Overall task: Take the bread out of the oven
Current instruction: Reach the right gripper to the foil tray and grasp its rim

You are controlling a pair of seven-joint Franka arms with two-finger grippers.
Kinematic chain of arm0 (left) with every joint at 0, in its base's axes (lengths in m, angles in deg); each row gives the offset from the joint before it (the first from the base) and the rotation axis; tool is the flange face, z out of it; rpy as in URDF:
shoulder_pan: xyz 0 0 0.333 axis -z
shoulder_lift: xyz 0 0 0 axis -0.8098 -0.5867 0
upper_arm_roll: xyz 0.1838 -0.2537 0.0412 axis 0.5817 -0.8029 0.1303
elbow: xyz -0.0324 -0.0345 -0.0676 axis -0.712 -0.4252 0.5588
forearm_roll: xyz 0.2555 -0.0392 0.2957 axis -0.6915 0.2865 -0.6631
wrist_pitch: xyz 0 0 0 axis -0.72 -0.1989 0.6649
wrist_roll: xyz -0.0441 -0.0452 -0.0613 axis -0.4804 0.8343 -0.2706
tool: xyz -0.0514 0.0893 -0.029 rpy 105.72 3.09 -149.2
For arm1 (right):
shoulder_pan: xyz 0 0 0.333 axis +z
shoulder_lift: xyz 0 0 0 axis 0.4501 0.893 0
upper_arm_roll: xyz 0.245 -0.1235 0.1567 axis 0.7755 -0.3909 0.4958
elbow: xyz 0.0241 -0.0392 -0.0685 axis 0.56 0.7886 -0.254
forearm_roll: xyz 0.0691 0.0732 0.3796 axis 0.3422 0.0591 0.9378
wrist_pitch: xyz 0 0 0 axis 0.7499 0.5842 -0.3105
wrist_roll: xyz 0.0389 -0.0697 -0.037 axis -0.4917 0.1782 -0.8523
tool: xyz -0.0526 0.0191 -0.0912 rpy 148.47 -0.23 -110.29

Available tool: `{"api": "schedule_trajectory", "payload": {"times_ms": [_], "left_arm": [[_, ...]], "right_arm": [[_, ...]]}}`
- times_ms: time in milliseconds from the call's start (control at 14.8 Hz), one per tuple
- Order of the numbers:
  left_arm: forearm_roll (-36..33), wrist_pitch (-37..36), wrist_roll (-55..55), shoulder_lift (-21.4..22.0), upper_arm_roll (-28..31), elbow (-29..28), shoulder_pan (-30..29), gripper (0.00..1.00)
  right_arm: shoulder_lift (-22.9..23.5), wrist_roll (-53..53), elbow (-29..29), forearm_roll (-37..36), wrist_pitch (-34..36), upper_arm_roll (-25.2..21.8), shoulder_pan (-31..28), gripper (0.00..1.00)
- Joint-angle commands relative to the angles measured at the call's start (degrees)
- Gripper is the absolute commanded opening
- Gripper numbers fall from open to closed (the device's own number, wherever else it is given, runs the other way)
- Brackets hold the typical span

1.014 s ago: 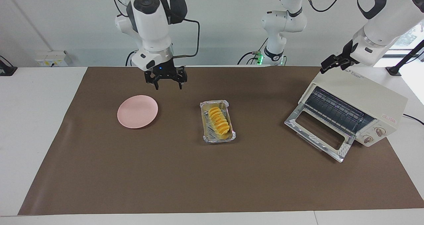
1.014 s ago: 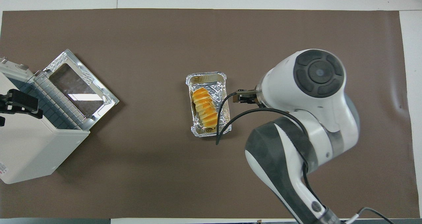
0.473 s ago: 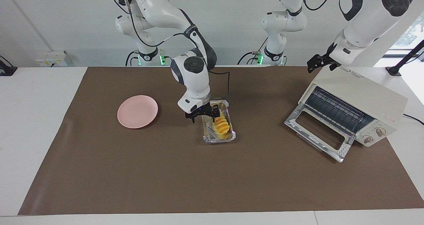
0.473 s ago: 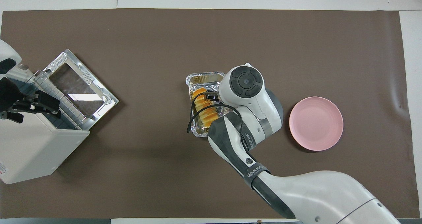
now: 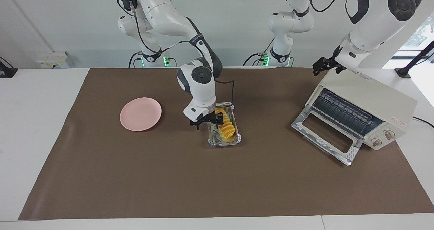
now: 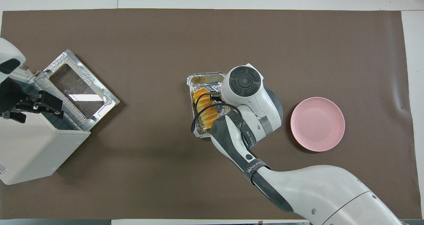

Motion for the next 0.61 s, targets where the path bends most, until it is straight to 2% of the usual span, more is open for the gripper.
{"api": "schedule_trajectory", "payload": {"times_ms": [0, 270, 541], "left_arm": [[-0.6, 1.4, 1.4, 1.2, -2.3, -1.3, -2.0, 1.0], [-0.6, 1.3, 1.7, 1.2, -2.9, -1.3, -1.8, 1.0], [-0.6, 1.3, 1.0, 1.3, -2.7, -0.8, -1.7, 1.0]], "right_arm": [[0.6, 1.0, -0.8, -0.9, -1.1, 0.1, -0.1, 0.0], [0.7, 2.2, -0.8, -0.7, -2.4, 0.1, -0.2, 0.0], [0.5, 2.1, -2.9, -0.2, 0.5, 0.1, -0.2, 0.0]]}}
